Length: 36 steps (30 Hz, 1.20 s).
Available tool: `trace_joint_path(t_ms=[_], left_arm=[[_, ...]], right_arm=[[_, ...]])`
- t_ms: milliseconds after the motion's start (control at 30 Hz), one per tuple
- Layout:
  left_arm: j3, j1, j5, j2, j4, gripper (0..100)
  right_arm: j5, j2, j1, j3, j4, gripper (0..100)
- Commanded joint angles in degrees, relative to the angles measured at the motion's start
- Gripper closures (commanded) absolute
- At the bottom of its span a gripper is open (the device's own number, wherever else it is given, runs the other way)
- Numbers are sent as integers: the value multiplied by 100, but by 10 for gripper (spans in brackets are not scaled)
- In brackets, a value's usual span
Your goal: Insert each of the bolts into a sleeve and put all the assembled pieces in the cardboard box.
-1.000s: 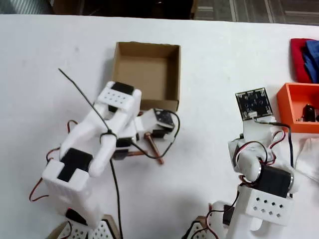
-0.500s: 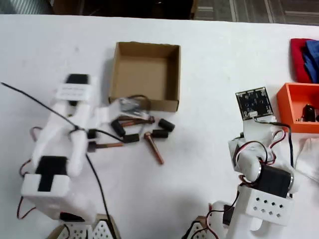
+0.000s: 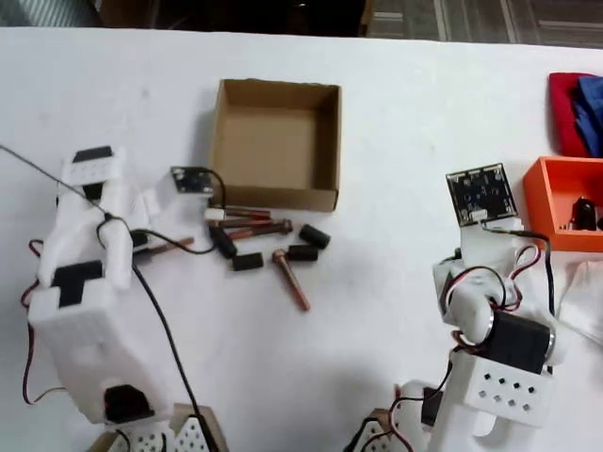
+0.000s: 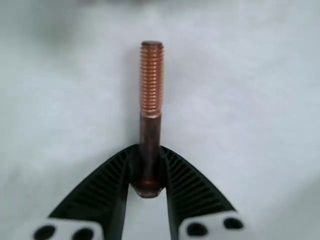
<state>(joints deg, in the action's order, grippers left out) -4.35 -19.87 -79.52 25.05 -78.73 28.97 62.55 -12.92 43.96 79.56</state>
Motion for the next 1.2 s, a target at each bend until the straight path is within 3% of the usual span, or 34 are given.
trace_joint_path(t_ms=[0, 433, 633, 1000, 1100, 1167], left_arm=[[374, -88, -1503, 26, 79, 973], [541, -88, -1143, 26, -387, 927], [1174, -70, -914, 44, -1020, 895], [1420, -44, -765, -343, -1582, 932], [1411, 149, 343, -923, -1837, 932], [1411, 369, 1705, -1371, -1943, 932]], right_arm=[[35, 163, 22, -255, -119, 975], [35, 154, 215, -255, -110, 975], [35, 163, 488, -255, -92, 975], [35, 163, 514, -255, -119, 975], [18, 163, 514, -255, -119, 975], [-18, 163, 514, -255, -127, 975]])
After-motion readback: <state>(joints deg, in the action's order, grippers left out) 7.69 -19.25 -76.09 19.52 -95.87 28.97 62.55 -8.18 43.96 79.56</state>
